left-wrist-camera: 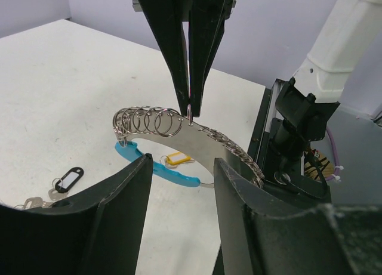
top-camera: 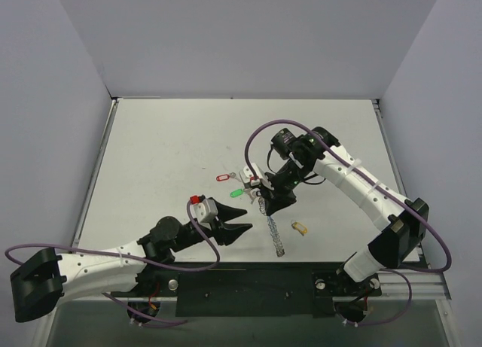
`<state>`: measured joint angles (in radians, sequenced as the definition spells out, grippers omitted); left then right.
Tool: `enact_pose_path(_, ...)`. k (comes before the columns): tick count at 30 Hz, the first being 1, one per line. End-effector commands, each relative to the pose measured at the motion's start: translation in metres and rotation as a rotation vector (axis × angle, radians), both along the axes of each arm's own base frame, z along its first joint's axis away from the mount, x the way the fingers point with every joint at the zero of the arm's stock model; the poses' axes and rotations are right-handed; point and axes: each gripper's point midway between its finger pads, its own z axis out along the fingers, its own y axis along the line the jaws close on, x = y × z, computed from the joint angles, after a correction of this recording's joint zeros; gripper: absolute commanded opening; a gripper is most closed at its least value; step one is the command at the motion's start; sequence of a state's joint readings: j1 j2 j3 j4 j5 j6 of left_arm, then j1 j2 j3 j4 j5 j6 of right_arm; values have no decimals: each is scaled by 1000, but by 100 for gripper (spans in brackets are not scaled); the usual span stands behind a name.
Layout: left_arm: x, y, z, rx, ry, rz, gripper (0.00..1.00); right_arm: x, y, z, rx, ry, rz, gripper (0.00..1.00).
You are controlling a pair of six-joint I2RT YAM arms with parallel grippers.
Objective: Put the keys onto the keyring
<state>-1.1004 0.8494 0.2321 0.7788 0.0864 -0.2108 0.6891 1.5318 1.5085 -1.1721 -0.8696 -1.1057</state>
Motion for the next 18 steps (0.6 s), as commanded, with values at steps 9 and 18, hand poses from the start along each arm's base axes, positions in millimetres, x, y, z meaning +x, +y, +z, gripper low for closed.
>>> enact_pose_path(9,9,-13,11,-73,-14,40,54,-21,5,11,44,73,47,0)
enact_pose_path(18,2,-16,13,-92,0,-4,47,-22,7,11,47,82,48,0)
